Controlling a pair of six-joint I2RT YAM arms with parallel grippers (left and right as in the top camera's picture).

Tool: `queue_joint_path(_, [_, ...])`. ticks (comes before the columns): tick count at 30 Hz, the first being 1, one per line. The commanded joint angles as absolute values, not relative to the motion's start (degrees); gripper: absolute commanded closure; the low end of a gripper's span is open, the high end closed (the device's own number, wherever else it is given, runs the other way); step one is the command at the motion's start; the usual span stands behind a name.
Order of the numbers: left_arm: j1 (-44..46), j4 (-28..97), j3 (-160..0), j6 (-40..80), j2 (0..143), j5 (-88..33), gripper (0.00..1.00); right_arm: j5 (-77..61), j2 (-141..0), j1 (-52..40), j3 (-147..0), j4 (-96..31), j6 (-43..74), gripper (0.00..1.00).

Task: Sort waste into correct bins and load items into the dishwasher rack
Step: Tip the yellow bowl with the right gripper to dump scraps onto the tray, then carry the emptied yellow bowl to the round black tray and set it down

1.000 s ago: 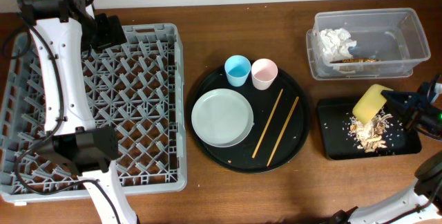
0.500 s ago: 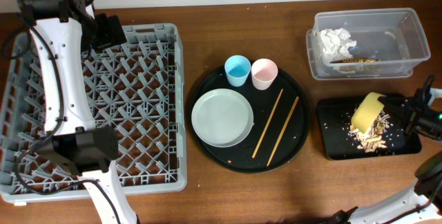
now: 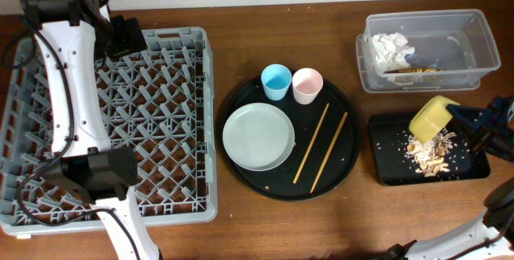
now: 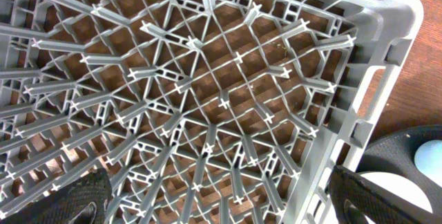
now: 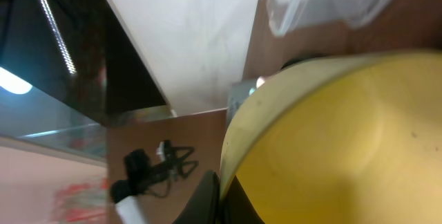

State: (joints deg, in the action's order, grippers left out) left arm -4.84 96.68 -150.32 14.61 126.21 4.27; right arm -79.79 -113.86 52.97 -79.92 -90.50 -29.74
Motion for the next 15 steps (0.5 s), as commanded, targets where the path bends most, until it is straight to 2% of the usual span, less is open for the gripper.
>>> queue_joint_path(1, [-5.0, 96.7, -151.4, 15.2, 125.8, 3.9, 0.01, -75.6, -113.8, 53.4, -79.9, -96.0, -32.3, 0.96])
queue_joint_path(4, [-5.0, 96.7, -151.4, 15.2, 125.8, 3.9, 0.01, -74.4, -111.8, 52.5, -79.7, -97.4, -35.8, 0.96])
queue_joint_path(9, [-5.0, 96.7, -151.4, 15.2, 125.8, 3.9, 0.01, -68.6, -106.2, 49.5, -79.7, -97.4, -34.9, 0.96])
queue_joint_path(12, [-5.0, 96.7, -151.4, 15.2, 125.8, 3.9, 0.01, -66.2, -100.4, 44.8, -79.7, -97.4, -34.9, 0.96])
queue_joint_path(15, [-5.0, 96.7, -151.4, 15.2, 125.8, 3.9, 0.01, -64.6, -92.2, 35.6, -79.7, -96.6, -34.9, 0.96])
